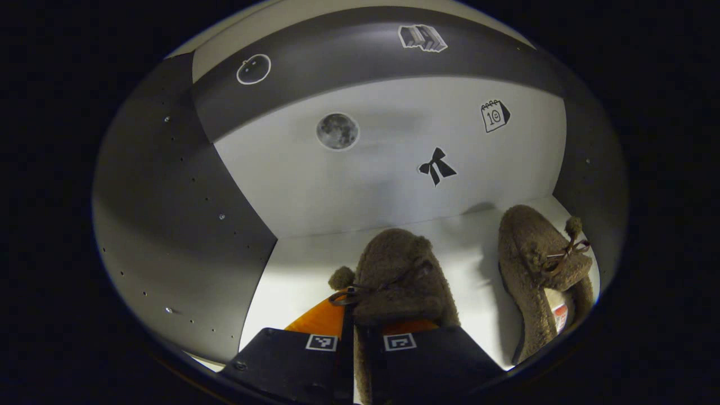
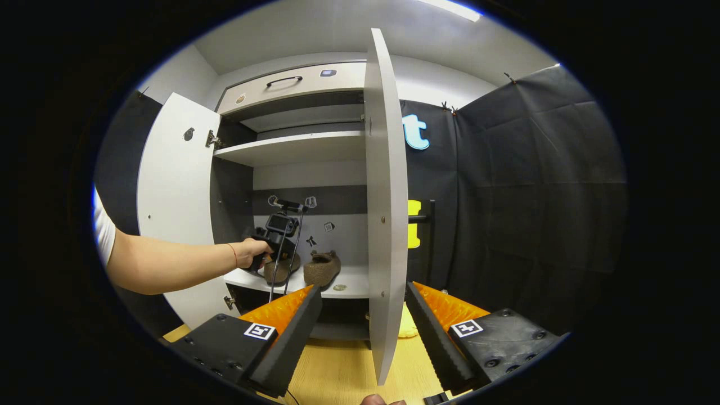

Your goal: Grab one shoe with the right hand and put it into the shoe cabinet, grab the other shoe with the left hand and put it into the shoe cabinet; then close the right door with the right hand and the left door with the left hand.

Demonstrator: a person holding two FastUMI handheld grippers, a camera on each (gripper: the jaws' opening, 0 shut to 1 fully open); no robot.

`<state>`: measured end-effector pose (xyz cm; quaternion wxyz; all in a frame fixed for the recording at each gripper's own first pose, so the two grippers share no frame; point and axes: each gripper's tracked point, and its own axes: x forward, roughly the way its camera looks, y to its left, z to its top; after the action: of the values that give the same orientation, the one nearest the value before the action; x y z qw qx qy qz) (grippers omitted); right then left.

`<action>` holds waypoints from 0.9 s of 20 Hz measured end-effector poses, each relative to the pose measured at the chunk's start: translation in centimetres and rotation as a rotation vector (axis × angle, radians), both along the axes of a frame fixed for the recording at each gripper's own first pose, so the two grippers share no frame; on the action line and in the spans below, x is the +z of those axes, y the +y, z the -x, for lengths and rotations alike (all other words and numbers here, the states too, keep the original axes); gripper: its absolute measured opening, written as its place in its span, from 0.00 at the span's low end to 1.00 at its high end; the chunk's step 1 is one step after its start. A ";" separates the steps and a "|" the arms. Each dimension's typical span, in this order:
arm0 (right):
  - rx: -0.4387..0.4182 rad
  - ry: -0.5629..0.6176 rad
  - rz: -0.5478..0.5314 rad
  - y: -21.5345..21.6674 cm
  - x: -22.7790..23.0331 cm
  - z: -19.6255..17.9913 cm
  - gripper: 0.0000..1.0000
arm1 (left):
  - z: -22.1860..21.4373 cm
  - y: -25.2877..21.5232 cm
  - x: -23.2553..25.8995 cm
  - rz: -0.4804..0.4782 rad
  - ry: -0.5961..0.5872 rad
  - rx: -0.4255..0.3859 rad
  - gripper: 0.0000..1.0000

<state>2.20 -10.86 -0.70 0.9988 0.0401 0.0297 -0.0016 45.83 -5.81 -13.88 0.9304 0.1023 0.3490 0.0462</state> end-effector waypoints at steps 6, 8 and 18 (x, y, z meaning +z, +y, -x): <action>0.011 0.002 -0.011 0.6 0.0 0.8 0.97 | 2.2 -0.2 2.4 -0.025 -0.062 -0.030 0.46; 0.011 -0.001 -0.004 0.6 0.0 1.1 0.97 | 3.5 -1.1 3.5 0.037 -0.111 -0.039 0.63; -0.061 -0.010 -0.033 -3.6 0.9 1.9 0.97 | 12.7 -2.4 14.3 0.063 -0.467 -0.149 0.96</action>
<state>0.31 -14.47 0.17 0.9976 0.0573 0.0235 -0.0315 33.13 -8.17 0.47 0.9894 0.0851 0.1173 -0.0111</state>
